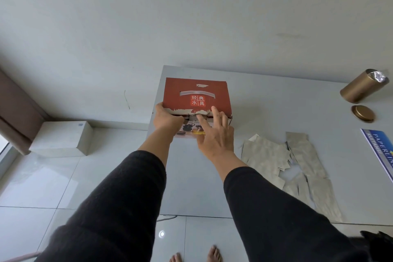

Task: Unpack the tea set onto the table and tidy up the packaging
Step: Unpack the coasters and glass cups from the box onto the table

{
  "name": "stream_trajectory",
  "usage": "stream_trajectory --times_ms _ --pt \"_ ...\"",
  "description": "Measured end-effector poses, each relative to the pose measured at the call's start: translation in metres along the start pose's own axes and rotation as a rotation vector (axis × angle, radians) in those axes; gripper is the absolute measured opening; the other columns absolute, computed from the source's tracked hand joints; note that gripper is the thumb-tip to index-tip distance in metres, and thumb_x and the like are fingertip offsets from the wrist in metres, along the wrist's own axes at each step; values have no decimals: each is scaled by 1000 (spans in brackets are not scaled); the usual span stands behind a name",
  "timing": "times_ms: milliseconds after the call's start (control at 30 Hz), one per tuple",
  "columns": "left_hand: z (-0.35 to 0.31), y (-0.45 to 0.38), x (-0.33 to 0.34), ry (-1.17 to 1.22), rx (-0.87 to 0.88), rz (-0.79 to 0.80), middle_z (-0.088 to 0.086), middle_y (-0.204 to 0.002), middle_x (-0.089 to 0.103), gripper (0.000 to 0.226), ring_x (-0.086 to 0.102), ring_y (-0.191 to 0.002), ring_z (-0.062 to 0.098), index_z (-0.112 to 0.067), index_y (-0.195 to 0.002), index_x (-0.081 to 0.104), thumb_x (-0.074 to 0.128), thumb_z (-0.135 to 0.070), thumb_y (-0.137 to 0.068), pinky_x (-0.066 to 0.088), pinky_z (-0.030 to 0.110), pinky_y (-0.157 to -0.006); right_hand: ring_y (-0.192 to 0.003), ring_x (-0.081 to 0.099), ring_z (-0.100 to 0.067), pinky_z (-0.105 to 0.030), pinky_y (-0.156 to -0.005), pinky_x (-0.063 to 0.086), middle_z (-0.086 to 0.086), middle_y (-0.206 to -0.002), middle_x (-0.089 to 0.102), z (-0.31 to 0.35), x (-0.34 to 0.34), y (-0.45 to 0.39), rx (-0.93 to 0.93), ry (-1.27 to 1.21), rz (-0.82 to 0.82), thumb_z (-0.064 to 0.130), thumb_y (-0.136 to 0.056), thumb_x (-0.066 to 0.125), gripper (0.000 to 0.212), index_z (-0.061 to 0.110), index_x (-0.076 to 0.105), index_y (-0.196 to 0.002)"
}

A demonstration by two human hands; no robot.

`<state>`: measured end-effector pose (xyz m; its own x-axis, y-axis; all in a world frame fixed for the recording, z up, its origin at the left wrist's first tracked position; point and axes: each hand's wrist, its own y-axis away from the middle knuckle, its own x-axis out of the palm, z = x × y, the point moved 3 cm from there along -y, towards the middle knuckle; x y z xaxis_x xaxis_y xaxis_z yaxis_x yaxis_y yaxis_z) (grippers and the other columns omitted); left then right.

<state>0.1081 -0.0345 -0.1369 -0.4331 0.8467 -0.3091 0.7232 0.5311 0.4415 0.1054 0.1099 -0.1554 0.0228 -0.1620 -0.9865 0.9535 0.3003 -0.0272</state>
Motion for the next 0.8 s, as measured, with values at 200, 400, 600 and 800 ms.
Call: stream_trajectory --times_ms 200,400,600,800 --pt "2 2 -1 24 37 7 -3 -110 55 73 51 -92 15 -23 -138 34 68 0 -78 36 13 -52 -140 21 -33 -47 -107 34 -11 -157 19 1 -5 -5 31 -195 -59 26 -87 56 48 31 53 -134" --pt "2 -1 -4 -25 107 -51 2 -132 41 74 48 -103 17 -20 -137 36 71 -4 -75 44 24 -79 -145 18 -36 -50 -114 28 -13 -158 22 -7 0 -1 -16 -310 -48 23 -88 49 37 22 68 -120" --pt "3 -9 -13 -121 109 -59 0 -119 46 65 53 -110 20 -14 -113 59 84 -40 -59 52 36 -93 -147 16 -33 -59 -108 27 -6 -159 23 -9 -2 5 -55 -217 -73 29 -89 46 36 21 72 -112" --pt "-11 -11 -15 135 223 -77 6 -87 58 39 52 -72 14 -11 -76 59 57 -48 -86 45 30 -74 -129 46 -37 -57 -92 40 -13 -134 54 -8 -21 -4 -35 -140 -335 28 -73 54 28 19 76 -88"
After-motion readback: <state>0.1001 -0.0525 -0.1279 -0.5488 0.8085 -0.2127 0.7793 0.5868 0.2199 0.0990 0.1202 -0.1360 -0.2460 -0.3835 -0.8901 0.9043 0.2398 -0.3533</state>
